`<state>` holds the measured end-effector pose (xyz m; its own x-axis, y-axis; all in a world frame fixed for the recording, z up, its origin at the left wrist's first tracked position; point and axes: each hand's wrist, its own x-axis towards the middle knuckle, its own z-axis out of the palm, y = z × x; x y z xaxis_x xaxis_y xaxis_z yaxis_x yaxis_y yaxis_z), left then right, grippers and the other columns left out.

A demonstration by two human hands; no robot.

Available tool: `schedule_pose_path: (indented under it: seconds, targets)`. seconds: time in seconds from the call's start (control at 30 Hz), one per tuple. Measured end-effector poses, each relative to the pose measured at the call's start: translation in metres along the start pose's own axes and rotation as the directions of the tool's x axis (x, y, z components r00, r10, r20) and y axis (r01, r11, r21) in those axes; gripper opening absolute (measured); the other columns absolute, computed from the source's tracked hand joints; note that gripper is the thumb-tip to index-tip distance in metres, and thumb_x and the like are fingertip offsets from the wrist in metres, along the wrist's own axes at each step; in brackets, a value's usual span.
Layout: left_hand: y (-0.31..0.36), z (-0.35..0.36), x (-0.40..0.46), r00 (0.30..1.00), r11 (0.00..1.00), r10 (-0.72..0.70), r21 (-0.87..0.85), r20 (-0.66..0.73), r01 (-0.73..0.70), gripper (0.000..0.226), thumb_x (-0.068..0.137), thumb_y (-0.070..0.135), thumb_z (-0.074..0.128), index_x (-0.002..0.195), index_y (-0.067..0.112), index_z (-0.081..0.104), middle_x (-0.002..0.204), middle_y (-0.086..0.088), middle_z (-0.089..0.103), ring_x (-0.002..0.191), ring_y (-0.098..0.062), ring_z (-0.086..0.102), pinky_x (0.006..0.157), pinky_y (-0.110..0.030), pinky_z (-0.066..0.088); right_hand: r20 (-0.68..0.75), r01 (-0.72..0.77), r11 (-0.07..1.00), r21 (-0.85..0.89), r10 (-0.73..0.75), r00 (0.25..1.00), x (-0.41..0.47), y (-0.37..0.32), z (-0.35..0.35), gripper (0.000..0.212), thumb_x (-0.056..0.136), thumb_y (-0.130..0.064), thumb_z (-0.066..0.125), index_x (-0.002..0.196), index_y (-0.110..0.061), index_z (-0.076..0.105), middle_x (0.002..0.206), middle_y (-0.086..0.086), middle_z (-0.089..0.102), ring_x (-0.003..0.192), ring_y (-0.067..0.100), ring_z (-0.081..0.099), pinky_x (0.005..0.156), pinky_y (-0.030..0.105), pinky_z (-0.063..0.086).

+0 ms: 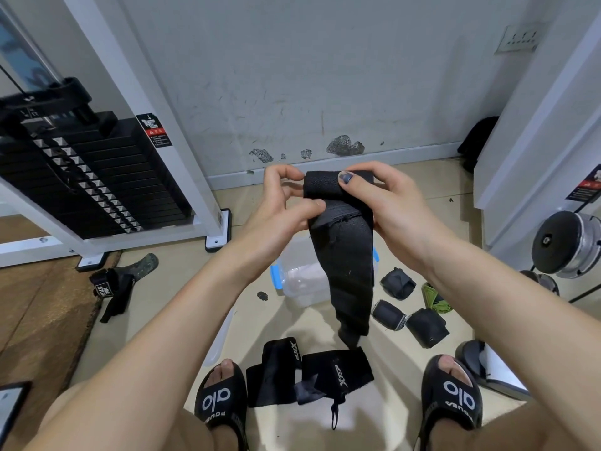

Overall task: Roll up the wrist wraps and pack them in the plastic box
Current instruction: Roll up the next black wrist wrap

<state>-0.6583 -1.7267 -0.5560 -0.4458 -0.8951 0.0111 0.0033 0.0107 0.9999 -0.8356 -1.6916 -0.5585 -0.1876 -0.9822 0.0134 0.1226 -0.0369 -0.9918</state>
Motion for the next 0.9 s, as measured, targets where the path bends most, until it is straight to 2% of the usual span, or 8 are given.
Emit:
schedule_pose_path:
  seconds: [0.1,0.27,0.47,0.53,0.67,0.77,0.83,0.9]
  targets:
    - [0.000,0.005,-0.006,0.990,0.961,0.131,0.250,-0.043,-0.116,0.046,0.097,0.014,0.070,0.121,0.016,0.031,0.118,-0.006,0.054,0.075,-0.021,0.068,0.081,-0.031,0.058,0.008,0.004,1.000,-0.004,-0.004,1.000,-0.002,0.000,0.001,0.016,0.097,-0.020,0.070,0.106,-0.007,0.071,0.091,0.009,0.072,0.084,0.021,0.069,0.075,0.033,0.055]
    - [-0.001,0.008,-0.008,0.969,0.890,0.234,0.418,-0.073,-0.183,0.049,0.095,0.019,0.073,0.114,0.013,0.028,0.084,0.007,0.043,0.051,-0.004,0.043,0.057,-0.012,0.041,0.014,0.006,1.000,-0.005,-0.006,1.000,-0.004,0.000,0.003,0.012,0.097,-0.018,0.070,0.103,-0.008,0.071,0.086,0.005,0.072,0.083,0.019,0.069,0.074,0.032,0.055]
    - [-0.002,0.010,-0.006,0.965,0.910,0.226,0.381,-0.132,-0.161,0.052,0.089,0.045,0.075,0.112,0.025,0.032,0.115,-0.014,0.057,0.080,-0.027,0.061,0.078,-0.048,0.057,0.016,0.011,1.000,0.013,-0.012,1.000,-0.005,0.001,0.008,0.004,0.097,-0.017,0.070,0.097,-0.013,0.072,0.078,-0.001,0.070,0.077,0.015,0.066,0.071,0.029,0.052]
    - [-0.003,0.009,-0.005,0.969,0.907,0.216,0.393,-0.122,-0.153,0.049,0.091,0.043,0.074,0.113,0.024,0.034,0.113,-0.016,0.060,0.084,-0.029,0.063,0.074,-0.045,0.057,0.014,0.000,1.000,0.021,-0.001,1.000,-0.006,0.003,0.010,0.003,0.097,-0.017,0.070,0.096,-0.014,0.072,0.078,-0.001,0.069,0.077,0.015,0.066,0.070,0.028,0.052]
    - [-0.004,0.004,-0.004,0.977,0.922,0.197,0.352,-0.077,-0.158,0.042,0.099,0.038,0.066,0.126,0.024,0.037,0.113,-0.002,0.063,0.082,-0.006,0.065,0.074,-0.019,0.051,0.029,-0.012,0.999,0.045,0.011,1.000,-0.006,0.000,0.010,0.011,0.097,-0.018,0.069,0.103,-0.009,0.071,0.083,0.004,0.071,0.080,0.018,0.068,0.072,0.030,0.053]
    - [0.001,0.007,-0.003,0.993,0.979,0.094,0.186,-0.072,-0.079,0.045,0.090,0.057,0.052,0.125,0.031,0.040,0.102,0.001,0.060,0.090,-0.016,0.061,0.086,-0.033,0.050,0.012,-0.042,0.996,0.075,0.041,0.999,-0.006,-0.003,0.008,0.015,0.098,-0.020,0.069,0.108,-0.008,0.070,0.089,0.007,0.071,0.080,0.019,0.068,0.070,0.030,0.053]
    - [0.004,0.008,-0.001,0.995,0.999,0.025,-0.017,-0.095,-0.027,0.035,0.085,0.048,0.051,0.114,0.030,0.043,0.089,0.003,0.058,0.086,-0.022,0.055,0.086,-0.039,0.047,-0.015,-0.050,0.993,0.107,0.052,0.999,-0.004,-0.006,0.005,0.017,0.098,-0.019,0.068,0.110,-0.008,0.070,0.086,0.002,0.070,0.077,0.015,0.067,0.067,0.027,0.052]
    - [0.003,0.004,0.001,0.998,0.994,0.011,-0.104,-0.062,-0.017,0.033,0.081,0.037,0.058,0.108,0.027,0.040,0.097,-0.006,0.056,0.087,-0.022,0.056,0.086,-0.034,0.049,-0.041,-0.048,0.991,0.127,0.054,0.998,-0.002,-0.009,0.002,0.018,0.098,-0.019,0.067,0.112,-0.007,0.070,0.085,-0.001,0.068,0.076,0.012,0.066,0.066,0.026,0.051]
